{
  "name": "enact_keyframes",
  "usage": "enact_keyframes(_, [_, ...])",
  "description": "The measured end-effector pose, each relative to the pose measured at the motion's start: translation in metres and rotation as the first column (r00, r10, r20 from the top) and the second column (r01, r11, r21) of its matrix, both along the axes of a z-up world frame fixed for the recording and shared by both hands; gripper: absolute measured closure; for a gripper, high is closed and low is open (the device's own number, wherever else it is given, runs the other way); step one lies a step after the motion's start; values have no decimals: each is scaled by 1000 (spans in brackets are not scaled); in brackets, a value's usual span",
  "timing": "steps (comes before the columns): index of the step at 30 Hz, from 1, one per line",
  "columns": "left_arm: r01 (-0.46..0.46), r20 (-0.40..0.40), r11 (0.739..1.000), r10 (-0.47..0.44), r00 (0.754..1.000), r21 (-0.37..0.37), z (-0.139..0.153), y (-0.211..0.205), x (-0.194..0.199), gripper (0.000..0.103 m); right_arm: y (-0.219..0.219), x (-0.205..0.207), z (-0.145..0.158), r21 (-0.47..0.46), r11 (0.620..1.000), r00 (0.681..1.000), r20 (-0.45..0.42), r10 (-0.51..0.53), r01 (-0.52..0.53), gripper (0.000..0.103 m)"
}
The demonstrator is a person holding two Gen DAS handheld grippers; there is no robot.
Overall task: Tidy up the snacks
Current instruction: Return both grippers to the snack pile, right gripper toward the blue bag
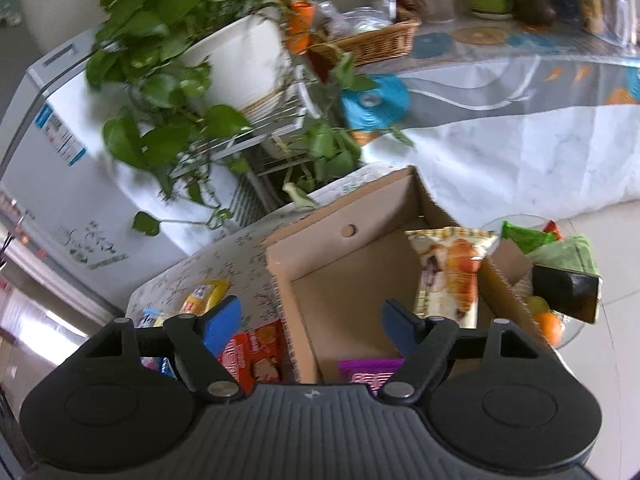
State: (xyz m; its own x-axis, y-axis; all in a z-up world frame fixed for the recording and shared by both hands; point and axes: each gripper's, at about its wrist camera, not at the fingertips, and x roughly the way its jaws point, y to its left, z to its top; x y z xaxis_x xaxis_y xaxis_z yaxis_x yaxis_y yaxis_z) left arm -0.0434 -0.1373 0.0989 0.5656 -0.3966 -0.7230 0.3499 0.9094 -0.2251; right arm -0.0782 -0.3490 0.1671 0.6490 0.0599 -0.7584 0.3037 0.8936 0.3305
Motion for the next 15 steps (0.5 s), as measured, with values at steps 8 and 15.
enact_keyframes(8, [-84,-7,996,84,996,14,0,47,18,10,27,12,-5,-22,995,995,1,97,-97,18])
enact_keyframes(15, [-161,-20,987,161,987,27,-1,86,36,10,50,23,-13,-34,984,984,-3,176,-176,18])
